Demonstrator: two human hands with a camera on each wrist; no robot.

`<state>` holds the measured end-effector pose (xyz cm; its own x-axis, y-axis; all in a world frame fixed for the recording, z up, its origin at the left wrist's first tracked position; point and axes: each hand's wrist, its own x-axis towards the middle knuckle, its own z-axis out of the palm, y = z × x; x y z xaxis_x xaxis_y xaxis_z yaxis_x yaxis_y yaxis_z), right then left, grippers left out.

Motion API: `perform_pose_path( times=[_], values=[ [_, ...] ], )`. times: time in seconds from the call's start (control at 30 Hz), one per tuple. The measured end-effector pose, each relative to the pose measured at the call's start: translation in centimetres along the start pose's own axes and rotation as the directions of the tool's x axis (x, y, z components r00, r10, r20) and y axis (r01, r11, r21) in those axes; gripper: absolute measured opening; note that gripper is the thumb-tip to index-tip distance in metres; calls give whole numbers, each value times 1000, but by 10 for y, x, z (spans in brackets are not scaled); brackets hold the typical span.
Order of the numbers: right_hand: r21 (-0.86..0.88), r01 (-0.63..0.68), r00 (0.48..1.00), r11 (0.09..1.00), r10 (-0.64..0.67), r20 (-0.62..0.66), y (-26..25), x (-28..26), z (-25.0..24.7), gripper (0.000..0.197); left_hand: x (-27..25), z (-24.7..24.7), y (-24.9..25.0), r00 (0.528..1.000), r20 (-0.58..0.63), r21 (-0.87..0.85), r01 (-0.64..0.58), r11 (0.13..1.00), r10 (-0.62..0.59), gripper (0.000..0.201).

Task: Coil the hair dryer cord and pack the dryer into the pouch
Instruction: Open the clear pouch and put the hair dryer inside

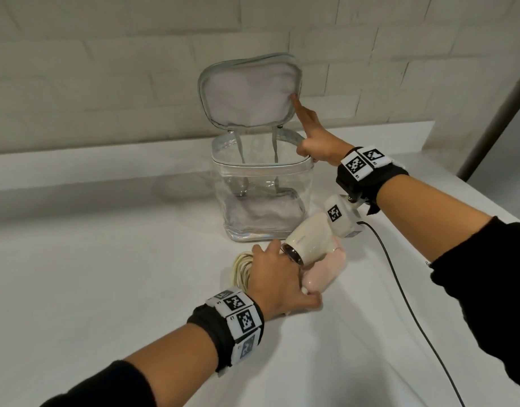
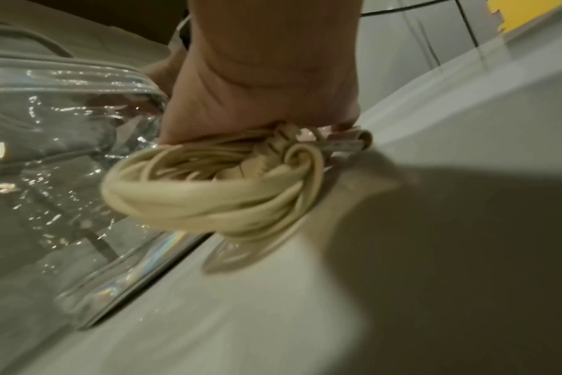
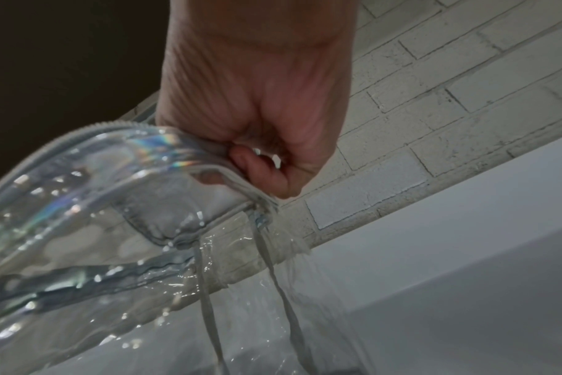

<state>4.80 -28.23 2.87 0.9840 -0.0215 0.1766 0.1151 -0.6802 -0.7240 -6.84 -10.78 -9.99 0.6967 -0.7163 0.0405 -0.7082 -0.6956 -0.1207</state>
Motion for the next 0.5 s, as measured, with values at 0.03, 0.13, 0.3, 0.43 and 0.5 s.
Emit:
perform_pose_path(
  times=[0.03, 0.13, 0.3, 0.43, 0.5],
  values=[
    [0, -3, 1000, 1000, 3, 1, 0, 0, 0, 103, 1, 1, 0, 1000, -16, -17, -9, 1000, 9, 58],
    [-4, -13, 1000, 1000, 13, 4, -1, -1, 0, 102, 1, 4, -2, 996, -69, -48, -67, 997, 64, 66],
    [-1, -12, 1000, 1000, 12, 19, -2, -2, -2, 102, -10, 6, -6, 985, -61, -38, -161, 986, 159, 72],
    [8, -12, 1000, 1000, 12, 16, -1, -2, -2, 102, -11, 3, -3, 985, 32, 27, -173, 985, 172, 54],
    [8, -11, 1000, 1000, 11, 20, -1, -2, -2, 102, -8, 3, -6, 976, 58, 13, -210, 978, 209, 53]
  ],
)
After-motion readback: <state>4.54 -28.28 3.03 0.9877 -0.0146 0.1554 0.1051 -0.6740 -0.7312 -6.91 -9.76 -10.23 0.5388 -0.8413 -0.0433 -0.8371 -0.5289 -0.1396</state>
